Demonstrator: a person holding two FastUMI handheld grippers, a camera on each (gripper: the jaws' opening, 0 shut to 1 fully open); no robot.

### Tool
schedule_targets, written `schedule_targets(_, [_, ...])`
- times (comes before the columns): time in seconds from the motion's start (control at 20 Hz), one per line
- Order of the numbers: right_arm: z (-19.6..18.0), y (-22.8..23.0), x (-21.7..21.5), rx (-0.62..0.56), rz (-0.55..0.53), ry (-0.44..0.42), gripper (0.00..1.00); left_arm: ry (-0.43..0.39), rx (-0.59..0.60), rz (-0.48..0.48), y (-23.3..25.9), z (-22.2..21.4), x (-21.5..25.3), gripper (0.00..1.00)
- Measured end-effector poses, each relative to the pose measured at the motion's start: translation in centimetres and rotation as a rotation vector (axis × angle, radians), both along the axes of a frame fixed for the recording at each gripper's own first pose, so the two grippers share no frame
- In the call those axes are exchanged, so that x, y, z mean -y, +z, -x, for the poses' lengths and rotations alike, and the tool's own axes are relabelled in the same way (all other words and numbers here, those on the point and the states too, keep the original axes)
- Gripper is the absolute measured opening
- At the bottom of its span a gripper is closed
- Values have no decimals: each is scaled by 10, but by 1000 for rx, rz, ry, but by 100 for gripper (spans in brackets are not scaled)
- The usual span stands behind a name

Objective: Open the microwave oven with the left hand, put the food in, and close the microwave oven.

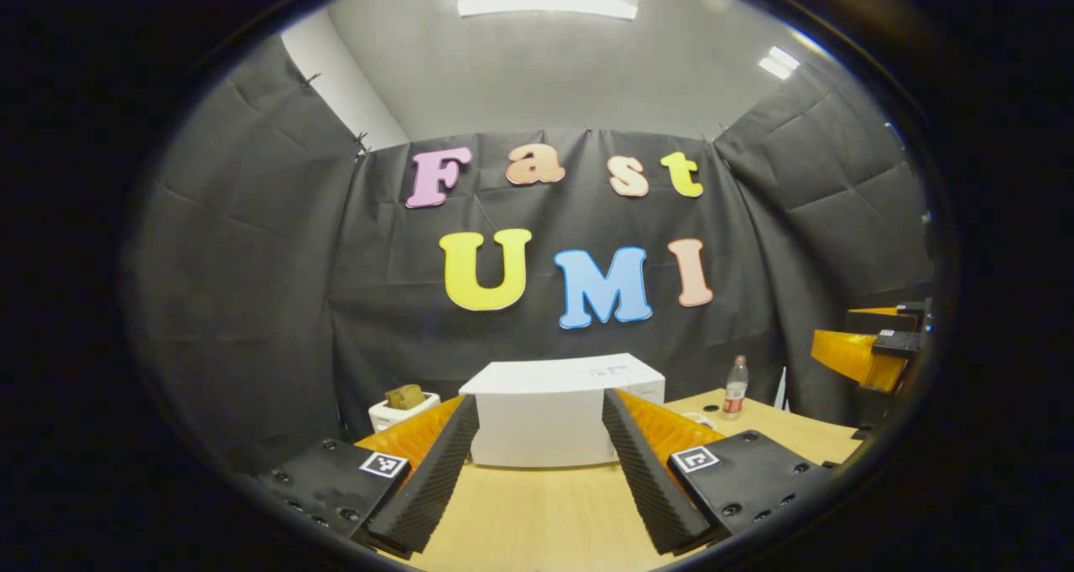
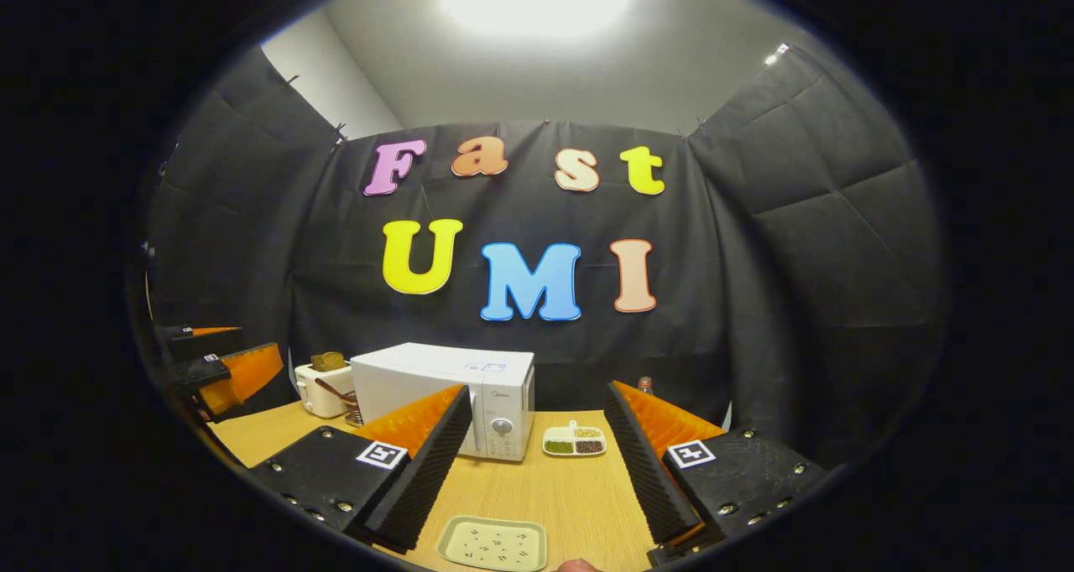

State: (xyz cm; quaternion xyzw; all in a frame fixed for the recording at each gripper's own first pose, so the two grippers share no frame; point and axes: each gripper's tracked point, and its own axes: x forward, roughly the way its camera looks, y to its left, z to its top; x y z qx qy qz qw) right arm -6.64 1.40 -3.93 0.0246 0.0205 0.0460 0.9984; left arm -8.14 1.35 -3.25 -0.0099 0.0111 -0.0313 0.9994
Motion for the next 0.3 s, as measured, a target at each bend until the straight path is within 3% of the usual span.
schedule_targets(0.3, [1, 11, -5, 21, -16, 5, 97, 21, 32, 21, 12, 7, -10, 96])
